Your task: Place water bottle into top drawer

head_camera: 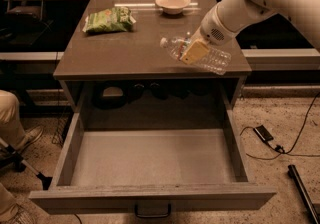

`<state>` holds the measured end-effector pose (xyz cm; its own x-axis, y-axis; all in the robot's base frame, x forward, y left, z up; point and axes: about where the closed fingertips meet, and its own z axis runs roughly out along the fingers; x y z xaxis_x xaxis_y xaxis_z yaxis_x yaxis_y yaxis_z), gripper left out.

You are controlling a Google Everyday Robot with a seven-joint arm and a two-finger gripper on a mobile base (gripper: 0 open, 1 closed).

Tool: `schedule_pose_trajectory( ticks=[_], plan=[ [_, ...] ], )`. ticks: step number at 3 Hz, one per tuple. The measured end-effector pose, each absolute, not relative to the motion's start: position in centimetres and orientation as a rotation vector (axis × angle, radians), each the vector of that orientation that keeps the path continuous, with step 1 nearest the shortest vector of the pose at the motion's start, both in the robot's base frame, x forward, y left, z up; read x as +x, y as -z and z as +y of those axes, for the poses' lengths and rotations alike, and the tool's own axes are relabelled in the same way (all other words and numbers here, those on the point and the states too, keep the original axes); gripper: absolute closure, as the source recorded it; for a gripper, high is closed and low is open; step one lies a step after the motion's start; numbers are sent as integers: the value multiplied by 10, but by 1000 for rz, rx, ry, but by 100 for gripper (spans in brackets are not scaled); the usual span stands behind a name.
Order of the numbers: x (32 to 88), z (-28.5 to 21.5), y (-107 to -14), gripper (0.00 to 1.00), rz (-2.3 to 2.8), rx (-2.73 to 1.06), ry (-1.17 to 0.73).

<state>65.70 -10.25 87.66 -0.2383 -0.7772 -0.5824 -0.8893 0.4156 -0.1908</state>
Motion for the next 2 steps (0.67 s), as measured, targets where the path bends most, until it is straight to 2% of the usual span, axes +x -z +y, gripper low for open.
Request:
schedule_pose_trajectory(
  ticks=[2],
  plan=[
    [597, -124, -859, 100, 2085, -1383, -297]
  ],
)
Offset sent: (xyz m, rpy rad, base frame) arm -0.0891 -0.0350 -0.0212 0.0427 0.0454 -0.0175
